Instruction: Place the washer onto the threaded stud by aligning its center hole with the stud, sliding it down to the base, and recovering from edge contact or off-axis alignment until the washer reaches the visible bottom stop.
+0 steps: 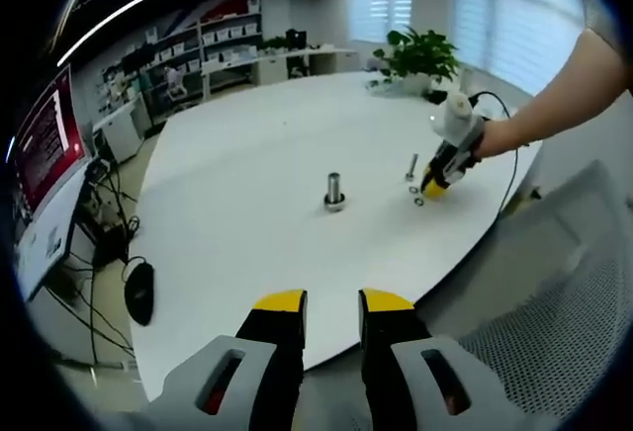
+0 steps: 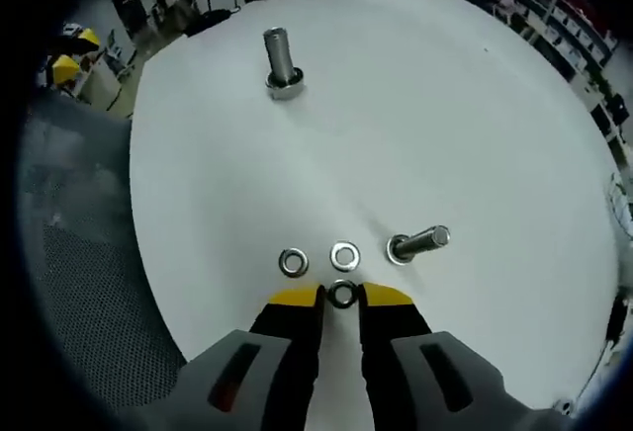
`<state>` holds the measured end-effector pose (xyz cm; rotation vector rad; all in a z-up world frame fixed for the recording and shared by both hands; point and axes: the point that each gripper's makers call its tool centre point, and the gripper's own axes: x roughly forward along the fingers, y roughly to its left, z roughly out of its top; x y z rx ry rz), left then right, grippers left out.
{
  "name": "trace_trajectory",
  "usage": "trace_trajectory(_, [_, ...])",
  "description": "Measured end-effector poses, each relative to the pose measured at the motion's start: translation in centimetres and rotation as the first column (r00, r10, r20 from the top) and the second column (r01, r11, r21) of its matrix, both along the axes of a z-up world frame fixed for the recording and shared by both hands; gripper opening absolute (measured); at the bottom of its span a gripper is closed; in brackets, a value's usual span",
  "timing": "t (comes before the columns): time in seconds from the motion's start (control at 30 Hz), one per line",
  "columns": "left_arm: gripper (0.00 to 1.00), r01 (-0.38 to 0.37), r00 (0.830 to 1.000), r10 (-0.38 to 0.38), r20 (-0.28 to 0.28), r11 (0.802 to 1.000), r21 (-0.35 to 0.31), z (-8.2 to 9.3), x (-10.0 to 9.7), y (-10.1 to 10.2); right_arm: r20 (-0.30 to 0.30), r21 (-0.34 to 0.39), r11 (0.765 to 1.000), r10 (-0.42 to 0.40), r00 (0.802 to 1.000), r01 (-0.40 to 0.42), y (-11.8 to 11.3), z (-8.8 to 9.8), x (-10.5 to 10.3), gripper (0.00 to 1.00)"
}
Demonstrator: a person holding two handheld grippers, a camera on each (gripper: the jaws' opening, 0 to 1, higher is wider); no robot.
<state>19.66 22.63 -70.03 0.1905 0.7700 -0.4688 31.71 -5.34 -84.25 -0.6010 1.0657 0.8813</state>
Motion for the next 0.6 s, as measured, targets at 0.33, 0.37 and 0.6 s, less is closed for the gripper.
trace_trajectory(0.33, [0.16,-0.012,1.000,0.014,-0.023,0.995,0.098,-0.8,-0.2,1.1,-0.009,0.009,0.996,0.093,0.996,-0.093,-1.8,0.0,0.1,0.15])
trace_trajectory(0.37, [0.16,-0.014,1.000,0.016,-0.024,0.995,0.102,-0.8,-0.2,1.2,-0.013,0.017,0.996,0.085,0.996,-0.084,-1.9,0.0,0.0,0.15])
trace_trajectory(0.6, [0.16,-0.025,0.999,0.031,-0.037,0.990,0.141,-1.1,-0.4,1.8,-0.043,0.085,0.987,0.142,0.989,-0.138,-2.0,0.0,-0.2,0.18])
